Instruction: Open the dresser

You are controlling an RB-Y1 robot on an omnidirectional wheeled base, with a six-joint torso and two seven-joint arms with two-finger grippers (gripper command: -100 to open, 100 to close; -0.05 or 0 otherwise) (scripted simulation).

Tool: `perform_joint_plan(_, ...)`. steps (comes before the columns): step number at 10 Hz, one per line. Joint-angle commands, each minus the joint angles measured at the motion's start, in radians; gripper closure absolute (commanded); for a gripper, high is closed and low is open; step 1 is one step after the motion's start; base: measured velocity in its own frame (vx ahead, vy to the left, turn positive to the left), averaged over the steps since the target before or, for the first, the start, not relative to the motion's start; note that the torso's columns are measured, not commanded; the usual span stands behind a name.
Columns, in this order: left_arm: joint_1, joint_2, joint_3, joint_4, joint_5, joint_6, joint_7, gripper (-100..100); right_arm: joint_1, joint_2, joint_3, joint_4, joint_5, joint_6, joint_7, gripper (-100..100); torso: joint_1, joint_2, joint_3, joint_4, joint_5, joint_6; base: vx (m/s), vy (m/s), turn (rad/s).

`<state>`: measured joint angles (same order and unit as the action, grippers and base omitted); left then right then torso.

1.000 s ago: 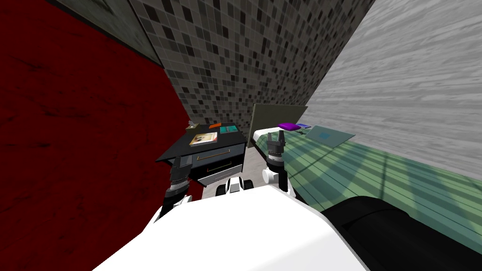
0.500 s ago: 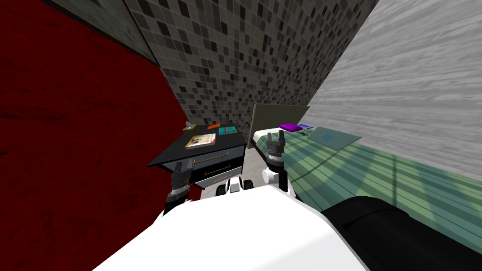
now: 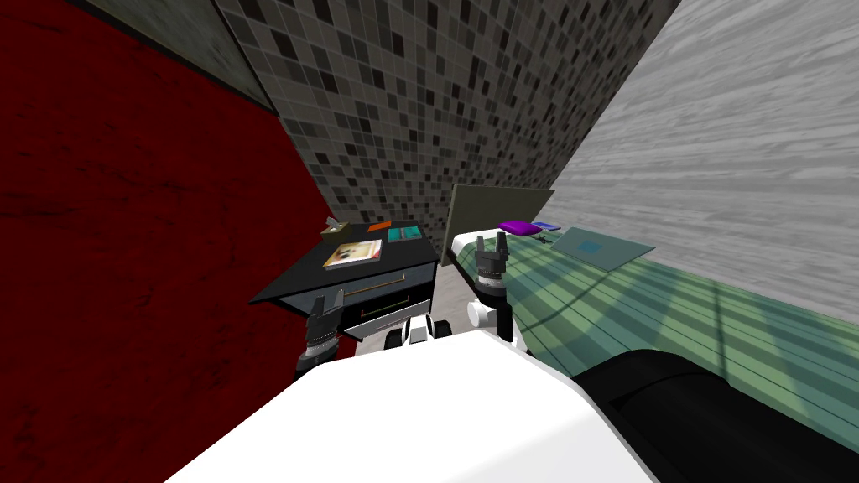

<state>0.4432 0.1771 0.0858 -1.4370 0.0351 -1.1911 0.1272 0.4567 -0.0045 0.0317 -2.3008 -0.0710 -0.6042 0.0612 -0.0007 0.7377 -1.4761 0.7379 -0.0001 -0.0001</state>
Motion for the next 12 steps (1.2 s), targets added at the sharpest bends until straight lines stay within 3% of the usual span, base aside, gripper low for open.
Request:
perform_joint_plan(1,-0.005,-0.004,0.003,0.069,-0.004,-0.056,0.007,-100,0.0,0.0,0.0,0.0,0.0,0.0,0.0,0,0.001,0.0,0.0,0.0,0.0,0.0,0.052,-0.029,0.014)
perform_joint_plan(7,-0.013,-0.018,0.006,0.186,-0.012,-0.153,0.019,-100,0.0,0.0,0.0,0.0,0.0,0.0,0.0,0,0.004,-0.01,-0.003,-0.01,0.01,0.005,0.048,-0.019,0.02)
perform_joint_plan(10,-0.013,-0.018,0.006,0.205,-0.012,-0.153,0.019,-100,0.0,0.0,0.0,0.0,0.0,0.0,0.0,0,0.003,-0.011,-0.003,-0.011,0.011,0.006,0.015,-0.009,-0.001)
perform_joint_plan(12,-0.016,-0.023,0.007,0.245,-0.015,-0.183,0.022,-100,0.0,0.0,0.0,0.0,0.0,0.0,0.0,0,0.003,-0.012,-0.004,-0.011,0.011,0.005,0.033,-0.019,0.01)
